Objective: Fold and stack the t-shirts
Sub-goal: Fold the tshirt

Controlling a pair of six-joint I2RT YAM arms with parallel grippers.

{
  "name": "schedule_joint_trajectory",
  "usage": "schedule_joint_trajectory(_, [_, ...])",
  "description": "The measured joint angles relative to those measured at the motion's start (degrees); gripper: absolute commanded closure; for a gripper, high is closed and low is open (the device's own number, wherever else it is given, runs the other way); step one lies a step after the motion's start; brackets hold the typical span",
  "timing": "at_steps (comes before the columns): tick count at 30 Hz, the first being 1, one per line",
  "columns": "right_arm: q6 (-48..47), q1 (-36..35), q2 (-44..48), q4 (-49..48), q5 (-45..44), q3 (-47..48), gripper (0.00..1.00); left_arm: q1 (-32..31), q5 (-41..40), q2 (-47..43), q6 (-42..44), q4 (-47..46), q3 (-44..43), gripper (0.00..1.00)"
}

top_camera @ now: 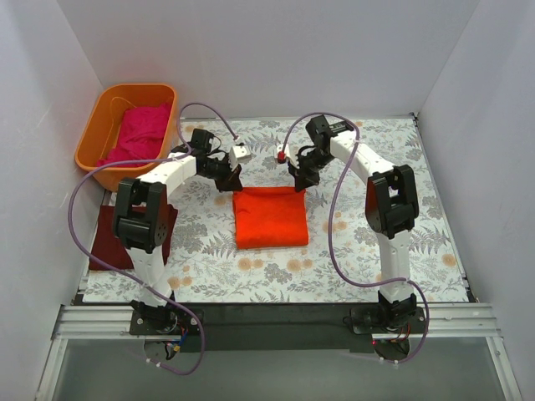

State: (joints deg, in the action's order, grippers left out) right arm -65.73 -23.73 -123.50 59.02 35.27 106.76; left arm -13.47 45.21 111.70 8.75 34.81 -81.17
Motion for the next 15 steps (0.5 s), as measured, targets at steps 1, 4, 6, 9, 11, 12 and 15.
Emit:
schedule_joint_trajectory(1, [0.26, 0.0, -0.11, 0.07, 0.17, 0.72, 0.99, 0.17, -0.17, 0.2, 0.0, -0.44, 0.0, 1.0])
schedule_joint_trajectory(4, [1.11, 0.0, -1.18, 0.04, 0.55, 3.17, 0.99, 0.5, -0.94, 0.76, -0.09, -1.57, 0.0, 1.0])
schedule_joint_trajectory(6, [2.16, 0.0, -2.89, 0.2, 0.5, 5.33, 0.97, 0.68, -1.33, 1.27, -0.37, -2.82, 0.0, 1.0])
schedule_joint_trajectory(9, [4.5, 0.09, -6.45, 0.11, 0.44, 8.66, 0.91, 0.98, -2.21, 2.36, -1.33, -4.5, 0.04, 1.0])
schedule_joint_trajectory(11, [6.88, 0.15, -8.28, -0.5, 0.37, 10.03, 0.94, 1.25, -2.58, 3.39, -2.49, -5.57, 0.02, 1.0])
schedule_joint_trajectory(12, [8.17, 0.15, -8.87, -1.03, 0.28, 10.25, 0.95, 1.4, -2.67, 3.96, -3.37, -6.01, 0.02, 1.0])
schedule_joint_trajectory(15, [11.91, 0.2, -8.92, -2.62, 0.57, 10.25, 0.97, 1.86, -2.6, 4.66, -5.49, -6.67, 0.02, 1.0])
